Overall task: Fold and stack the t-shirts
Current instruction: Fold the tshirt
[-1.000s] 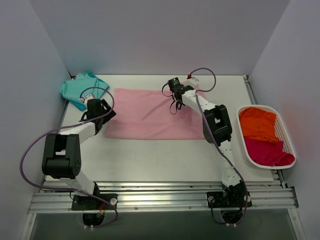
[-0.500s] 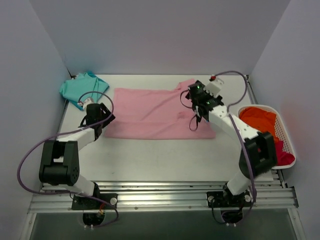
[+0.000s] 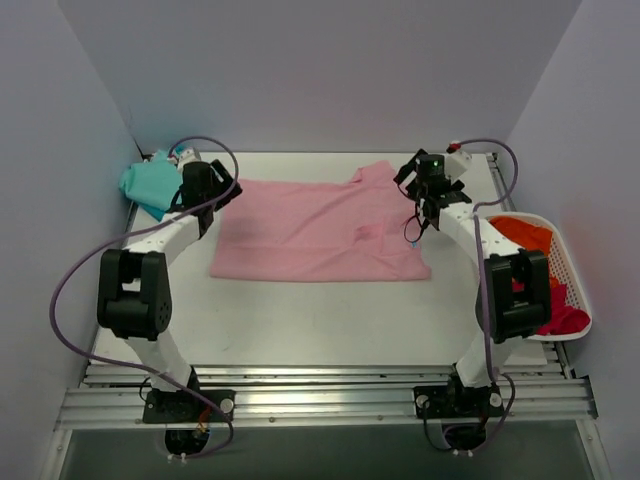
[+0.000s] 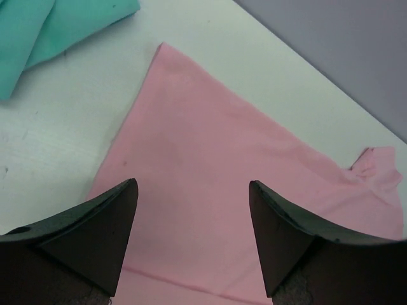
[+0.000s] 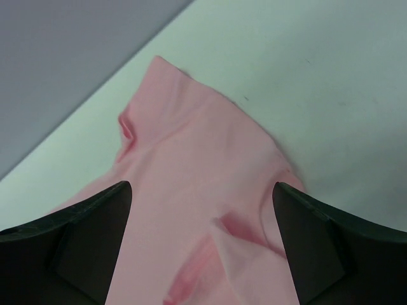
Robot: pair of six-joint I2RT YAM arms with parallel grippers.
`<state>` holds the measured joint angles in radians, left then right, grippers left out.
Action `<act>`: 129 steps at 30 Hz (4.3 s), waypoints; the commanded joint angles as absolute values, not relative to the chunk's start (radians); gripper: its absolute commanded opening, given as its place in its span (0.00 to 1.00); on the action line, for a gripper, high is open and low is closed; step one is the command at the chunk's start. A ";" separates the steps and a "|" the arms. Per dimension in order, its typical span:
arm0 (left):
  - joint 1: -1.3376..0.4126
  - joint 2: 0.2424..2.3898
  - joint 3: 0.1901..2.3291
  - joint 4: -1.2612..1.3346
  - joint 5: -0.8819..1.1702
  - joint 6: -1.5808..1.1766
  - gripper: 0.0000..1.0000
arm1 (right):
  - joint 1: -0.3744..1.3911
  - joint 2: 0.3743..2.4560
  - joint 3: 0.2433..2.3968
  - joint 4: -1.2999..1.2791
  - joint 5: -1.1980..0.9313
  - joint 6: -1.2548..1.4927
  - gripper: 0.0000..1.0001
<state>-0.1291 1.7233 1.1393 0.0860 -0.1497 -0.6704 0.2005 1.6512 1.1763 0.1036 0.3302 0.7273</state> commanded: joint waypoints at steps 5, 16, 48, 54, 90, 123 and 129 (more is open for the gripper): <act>-0.037 2.096 1.628 -0.086 0.002 -0.580 0.79 | 0.101 1.942 1.543 0.127 0.157 0.640 0.88; 0.026 2.365 1.907 -0.127 0.167 -0.603 0.77 | 0.015 2.593 2.236 0.040 -0.152 0.565 0.88; 0.017 2.290 1.740 -0.058 0.190 -0.561 0.77 | 0.097 2.824 2.401 0.137 -0.222 0.684 0.13; 0.015 2.299 1.753 -0.074 0.189 -0.561 0.77 | 0.081 2.827 2.395 0.129 -0.229 0.684 0.00; -0.055 2.591 2.319 -0.535 0.028 -0.476 0.26 | 0.046 2.721 2.230 0.207 -0.262 0.709 0.00; -0.057 2.289 2.036 -0.460 -0.067 -0.422 0.02 | 0.084 2.248 1.803 0.393 -0.265 0.686 0.00; -0.057 2.188 1.898 -0.419 -0.116 -0.425 0.02 | 0.091 2.134 1.634 0.448 -0.262 0.693 0.00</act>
<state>-0.0551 2.2871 1.9331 -0.4835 -0.0650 -0.4389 0.0853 2.2654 1.6733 0.3649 -0.2703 0.7033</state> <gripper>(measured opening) 0.046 0.005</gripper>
